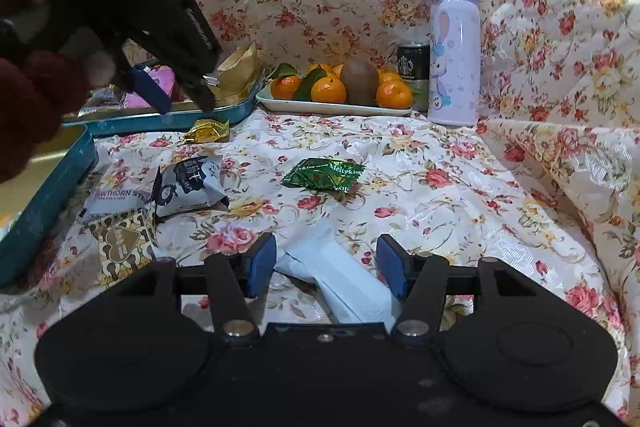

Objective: Organize snacks
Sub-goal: 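Grasp the gold-wrapped candy beside the snack tray with the left gripper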

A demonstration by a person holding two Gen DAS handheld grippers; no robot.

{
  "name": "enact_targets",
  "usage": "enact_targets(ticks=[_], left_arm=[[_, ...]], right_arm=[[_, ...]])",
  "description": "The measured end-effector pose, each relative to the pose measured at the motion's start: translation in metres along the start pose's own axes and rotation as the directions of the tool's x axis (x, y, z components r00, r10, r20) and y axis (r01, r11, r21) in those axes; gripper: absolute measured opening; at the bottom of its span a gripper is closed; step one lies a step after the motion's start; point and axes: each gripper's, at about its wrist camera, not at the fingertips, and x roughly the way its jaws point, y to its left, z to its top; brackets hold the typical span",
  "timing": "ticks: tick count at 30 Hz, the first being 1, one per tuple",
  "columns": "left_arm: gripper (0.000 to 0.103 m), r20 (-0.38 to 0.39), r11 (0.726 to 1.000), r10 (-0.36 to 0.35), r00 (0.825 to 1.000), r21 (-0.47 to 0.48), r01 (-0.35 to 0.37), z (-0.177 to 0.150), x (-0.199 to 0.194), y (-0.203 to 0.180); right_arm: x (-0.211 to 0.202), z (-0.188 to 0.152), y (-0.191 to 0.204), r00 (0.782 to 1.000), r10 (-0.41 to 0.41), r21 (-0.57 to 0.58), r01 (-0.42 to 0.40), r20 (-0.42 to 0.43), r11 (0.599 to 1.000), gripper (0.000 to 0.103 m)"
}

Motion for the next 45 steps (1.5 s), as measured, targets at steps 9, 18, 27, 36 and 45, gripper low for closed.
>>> enact_targets(ticks=[9,18,27,36,45], left_arm=[[0.05,-0.048,1.0,0.021,0.999,0.011,-0.02,0.01,0.03,-0.004],[0.057,-0.072,1.0,0.025,0.997,0.013,-0.024,0.007,0.044,-0.005],[0.058,-0.077,0.999,0.019,0.997,-0.024,-0.021,0.008,0.048,-0.001],[0.031,-0.102,0.998,-0.006,0.995,-0.066,-0.001,0.011,0.045,0.004],[0.03,-0.132,0.995,-0.014,0.991,-0.103,0.0,0.016,0.036,0.002]], right_arm=[[0.0,0.0,-0.002,1.0,0.016,0.019,-0.016,0.001,1.0,0.061],[0.001,0.001,-0.005,1.0,0.028,0.044,-0.028,0.0,0.999,0.063],[0.002,0.0,-0.006,0.999,0.032,0.049,-0.032,0.002,0.998,0.063],[0.002,-0.001,-0.007,0.999,0.04,0.062,-0.04,0.008,0.997,0.063],[0.002,-0.002,-0.008,0.999,0.041,0.072,-0.042,0.011,0.997,0.063]])
